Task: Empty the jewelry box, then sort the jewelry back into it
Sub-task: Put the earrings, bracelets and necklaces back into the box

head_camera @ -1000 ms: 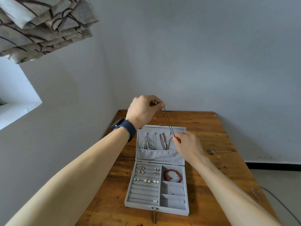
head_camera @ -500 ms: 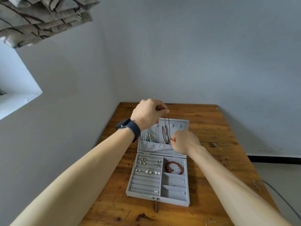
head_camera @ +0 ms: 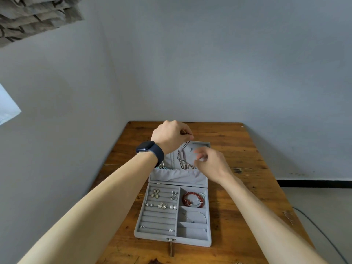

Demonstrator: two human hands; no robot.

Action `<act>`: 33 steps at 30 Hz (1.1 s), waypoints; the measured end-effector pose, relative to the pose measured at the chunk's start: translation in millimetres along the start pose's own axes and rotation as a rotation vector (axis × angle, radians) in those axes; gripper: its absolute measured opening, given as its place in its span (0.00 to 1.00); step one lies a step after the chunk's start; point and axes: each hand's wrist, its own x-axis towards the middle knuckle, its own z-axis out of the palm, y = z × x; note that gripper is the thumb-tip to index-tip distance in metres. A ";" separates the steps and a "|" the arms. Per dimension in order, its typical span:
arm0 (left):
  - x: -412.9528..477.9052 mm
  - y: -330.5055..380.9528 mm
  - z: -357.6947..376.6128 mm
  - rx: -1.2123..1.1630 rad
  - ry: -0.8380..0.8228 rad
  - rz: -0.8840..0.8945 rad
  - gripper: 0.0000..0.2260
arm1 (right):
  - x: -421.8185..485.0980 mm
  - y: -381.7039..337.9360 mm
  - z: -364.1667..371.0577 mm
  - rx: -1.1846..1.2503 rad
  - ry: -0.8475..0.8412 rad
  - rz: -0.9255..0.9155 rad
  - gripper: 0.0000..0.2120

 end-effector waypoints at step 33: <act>-29.5 -16.8 67.4 0.329 0.130 -0.121 0.13 | 30.6 13.1 20.4 -0.348 0.399 -0.210 0.07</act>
